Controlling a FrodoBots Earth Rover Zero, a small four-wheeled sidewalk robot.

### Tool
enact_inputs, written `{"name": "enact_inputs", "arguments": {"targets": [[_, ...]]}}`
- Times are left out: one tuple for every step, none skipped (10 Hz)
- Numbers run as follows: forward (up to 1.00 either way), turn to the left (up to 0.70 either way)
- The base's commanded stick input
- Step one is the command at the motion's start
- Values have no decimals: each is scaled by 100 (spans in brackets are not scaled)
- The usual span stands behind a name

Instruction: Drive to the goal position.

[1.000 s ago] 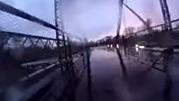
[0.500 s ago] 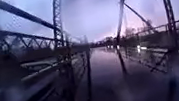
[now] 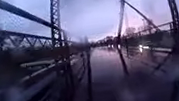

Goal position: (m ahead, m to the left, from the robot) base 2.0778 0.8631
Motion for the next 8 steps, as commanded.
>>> {"name": "enact_inputs", "arguments": {"targets": [[70,0],[70,0],[70,0],[70,0],[70,0],[70,0],[70,0],[70,0]]}}
